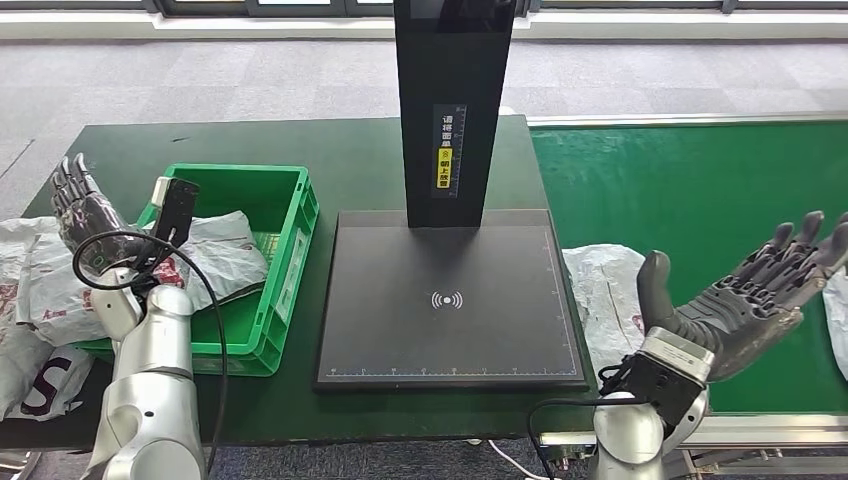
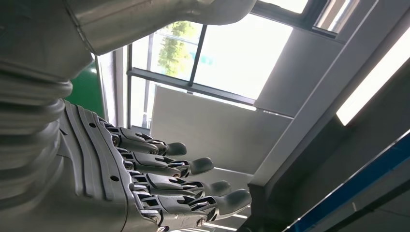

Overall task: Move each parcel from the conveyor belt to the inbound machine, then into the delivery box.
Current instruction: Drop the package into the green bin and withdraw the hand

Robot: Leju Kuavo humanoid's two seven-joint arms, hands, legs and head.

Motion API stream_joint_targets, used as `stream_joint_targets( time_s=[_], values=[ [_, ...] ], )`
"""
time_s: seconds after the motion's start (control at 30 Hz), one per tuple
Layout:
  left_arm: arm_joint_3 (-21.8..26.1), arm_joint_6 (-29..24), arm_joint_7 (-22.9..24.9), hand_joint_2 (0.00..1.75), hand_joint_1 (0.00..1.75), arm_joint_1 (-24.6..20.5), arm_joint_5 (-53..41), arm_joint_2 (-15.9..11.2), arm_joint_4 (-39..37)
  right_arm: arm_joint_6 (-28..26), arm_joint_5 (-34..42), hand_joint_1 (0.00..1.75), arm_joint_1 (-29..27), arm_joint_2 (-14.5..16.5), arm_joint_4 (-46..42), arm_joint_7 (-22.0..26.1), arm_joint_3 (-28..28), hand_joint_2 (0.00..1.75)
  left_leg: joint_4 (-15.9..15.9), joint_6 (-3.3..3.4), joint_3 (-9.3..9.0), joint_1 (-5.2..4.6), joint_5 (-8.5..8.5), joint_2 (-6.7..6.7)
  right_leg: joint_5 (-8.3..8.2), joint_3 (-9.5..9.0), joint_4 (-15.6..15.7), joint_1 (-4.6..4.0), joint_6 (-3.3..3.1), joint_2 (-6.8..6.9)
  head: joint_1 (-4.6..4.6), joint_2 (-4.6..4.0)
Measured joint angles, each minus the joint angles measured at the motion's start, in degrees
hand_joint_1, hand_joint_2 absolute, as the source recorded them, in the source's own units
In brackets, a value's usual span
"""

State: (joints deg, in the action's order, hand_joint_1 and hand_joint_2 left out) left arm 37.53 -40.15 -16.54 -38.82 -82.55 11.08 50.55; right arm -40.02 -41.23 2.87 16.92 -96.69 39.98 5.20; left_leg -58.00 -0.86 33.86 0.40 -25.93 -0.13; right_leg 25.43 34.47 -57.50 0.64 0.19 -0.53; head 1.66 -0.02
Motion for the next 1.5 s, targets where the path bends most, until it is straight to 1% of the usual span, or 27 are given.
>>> stream_joint_targets(
  time_s=[0.23, 0.3, 0.37, 0.43, 0.47, 0.5, 0.53, 0.57, 0.6, 0.63, 0.67, 0.7, 0.73, 0.8, 0.87, 0.97, 1.07, 1.17, 1.5],
  values=[
    [2.19, 0.0, -5.05, 1.75, 0.0, 0.02, 2.2, 1.64, 2.36, 0.0, -0.13, 0.0, -0.22, 0.0, 0.42, -0.01, 0.0, 1.75, 0.0, 0.0, 0.0, 0.0, 0.0, 0.0, 0.0, 0.0, 0.0, 0.0, 0.0, 0.0, -0.01, 0.0],
    [3.32, 0.0, -9.07, 1.75, 0.0, 0.03, 4.56, 2.42, 3.32, 0.0, -0.37, 0.0, -0.19, 0.0, 0.63, -0.36, -0.09, 1.75, 0.0, 0.0, 0.0, 0.0, 0.0, 0.0, 0.0, 0.0, 0.0, 0.0, 0.0, 0.0, -0.01, 0.0],
    [4.74, -0.01, -16.47, 1.75, 0.0, 0.08, 10.27, 3.71, 4.66, 0.0, -1.33, 0.0, -0.15, -0.01, 1.07, -1.27, -0.65, 1.75, 0.0, 0.0, 0.0, 0.0, 0.0, -0.01, 0.0, -0.01, 0.0, 0.0, 0.0, 0.01, -0.01, 0.0],
    [4.89, 0.4, -22.02, 1.75, 0.0, 1.0, 19.22, 5.06, 6.61, 0.0, -3.71, 0.0, 0.04, -0.08, 2.28, -3.15, -2.06, 1.75, 0.0, 0.01, -0.01, -0.01, -0.02, -0.03, 0.0, -0.07, 0.01, 0.01, 0.0, 0.03, -0.01, 0.0],
    [3.9, 1.36, -23.02, 1.75, 0.0, 2.43, 25.17, 5.46, 8.31, 0.0, -6.2, 0.0, 0.28, -0.15, 3.5, -5.42, -3.28, 1.75, 0.01, 0.01, -0.05, -0.01, -0.05, 0.0, 0.01, -0.1, 0.02, 0.01, 0.0, 0.01, -0.01, 0.0],
    [1.9, 2.76, -23.44, 1.75, 0.0, 4.73, 32.85, 5.81, 10.86, 0.01, -9.62, 0.0, 0.95, -0.22, 5.44, -8.21, -5.32, 1.75, 0.0, 0.02, -0.09, -0.01, -0.08, 0.08, 0.01, -0.11, 0.03, 0.01, 0.0, -0.06, -0.01, 0.0],
    [-1.17, 4.2, -23.58, 1.75, 0.0, 7.65, 41.4, 6.1, 13.98, 0.04, -13.51, 0.0, 2.28, -0.27, 8.24, -10.72, -8.36, 1.75, -0.01, 0.03, -0.11, -0.01, -0.11, 0.16, 0.0, -0.08, 0.05, 0.02, 0.02, -0.13, 0.0, 0.0],
    [-5.44, 5.32, -23.71, 1.75, 0.0, 10.67, 49.72, 6.35, 17.33, 0.06, -17.09, 0.0, 4.15, -0.24, 11.66, -11.96, -12.56, 1.75, -0.05, 0.07, -0.09, -0.02, -0.11, 0.19, -0.02, -0.04, 0.08, 0.02, 0.05, -0.16, 0.01, 0.0],
    [-10.17, 5.89, -23.8, 1.75, 0.0, 13.48, 56.79, 6.58, 20.53, 0.07, -20.02, 0.0, 6.6, -0.14, 15.39, -10.99, -17.77, 1.75, -0.08, 0.15, 0.0, -0.03, -0.07, 0.08, -0.02, -0.03, 0.1, 0.02, 0.12, -0.06, 0.02, 0.0],
    [-15.19, 6.1, -23.83, 1.75, 0.0, 15.85, 61.28, 6.69, 23.32, 0.07, -22.47, 0.0, 9.19, 0.02, 19.05, -8.44, -23.6, 1.75, -0.12, 0.23, 0.1, -0.04, -0.02, -0.19, 0.01, -0.06, 0.12, 0.02, 0.2, 0.2, 0.01, 0.0],
    [-20.18, 6.33, -23.88, 1.75, 0.0, 17.74, 63.55, 6.65, 25.83, 0.04, -24.56, 0.0, 11.43, 0.28, 22.25, -5.47, -29.28, 1.75, -0.14, 0.31, 0.19, -0.04, 0.04, -0.48, 0.04, -0.13, 0.13, 0.02, 0.27, 0.5, 0.0, 0.0],
    [-24.19, 6.58, -23.91, 1.75, 0.0, 19.38, 64.38, 6.58, 28.04, 0.03, -26.56, 0.0, 13.4, 0.58, 25.02, -3.05, -34.32, 1.75, -0.14, 0.37, 0.24, -0.04, 0.07, -0.73, 0.08, -0.2, 0.13, 0.03, 0.33, 0.75, -0.01, 0.0],
    [-27.83, 6.85, -23.92, 1.75, 0.0, 20.64, 64.53, 6.48, 30.01, 0.04, -28.37, 0.0, 14.91, 0.89, 27.43, -1.61, -38.62, 1.75, -0.14, 0.38, 0.27, -0.05, 0.08, -0.87, 0.09, -0.24, 0.13, 0.04, 0.35, 0.9, -0.02, 0.0],
    [-32.79, 7.17, -23.86, 1.75, 0.0, 22.32, 65.09, 6.14, 33.08, 0.04, -31.06, 0.0, 17.03, 1.41, 31.35, -1.2, -45.14, 1.75, -0.15, 0.38, 0.27, -0.08, 0.08, -0.86, 0.09, -0.23, 0.13, 0.08, 0.35, 0.9, -0.02, 0.0],
    [-36.17, 7.26, -23.78, 1.75, 0.0, 23.28, 65.76, 5.75, 35.18, 0.04, -32.73, 0.0, 18.42, 1.7, 34.2, -1.7, -50.16, 1.75, -0.15, 0.38, 0.26, -0.1, 0.08, -0.83, 0.08, -0.21, 0.12, 0.09, 0.35, 0.85, -0.02, 0.0],
    [-39.45, 7.34, -23.75, 1.75, 0.0, 24.1, 66.23, 5.19, 36.99, 0.02, -34.3, 0.0, 19.92, 2.03, 37.21, -2.52, -55.42, 1.75, -0.14, 0.37, 0.26, -0.09, 0.09, -0.81, 0.09, -0.18, 0.1, 0.07, 0.35, 0.84, -0.02, 0.0],
    [-41.15, 7.34, -23.74, 1.75, 0.0, 24.56, 66.56, 4.95, 37.92, 0.0, -35.22, 0.0, 20.74, 2.25, 39.14, -3.07, -58.25, 1.75, -0.13, 0.35, 0.25, -0.08, 0.1, -0.81, 0.09, -0.17, 0.08, 0.07, 0.35, 0.83, -0.02, 0.0],
    [-41.92, 7.34, -23.72, 1.75, 0.0, 24.79, 66.75, 4.73, 38.42, -0.01, -35.52, 0.0, 21.2, 2.35, 40.25, -3.3, -59.89, 1.75, -0.13, 0.34, 0.26, -0.07, 0.1, -0.81, 0.09, -0.17, 0.08, 0.07, 0.35, 0.82, -0.02, 0.0],
    [-43.11, 7.31, -23.72, 1.75, 0.0, 25.02, 66.71, 4.31, 39.15, -0.02, -36.32, 0.0, 22.07, 2.61, 41.99, -4.14, -62.06, 1.75, -0.14, 0.35, 0.26, -0.09, 0.11, -0.8, 0.08, -0.18, 0.09, 0.1, 0.35, 0.82, -0.02, 0.0]
  ],
)
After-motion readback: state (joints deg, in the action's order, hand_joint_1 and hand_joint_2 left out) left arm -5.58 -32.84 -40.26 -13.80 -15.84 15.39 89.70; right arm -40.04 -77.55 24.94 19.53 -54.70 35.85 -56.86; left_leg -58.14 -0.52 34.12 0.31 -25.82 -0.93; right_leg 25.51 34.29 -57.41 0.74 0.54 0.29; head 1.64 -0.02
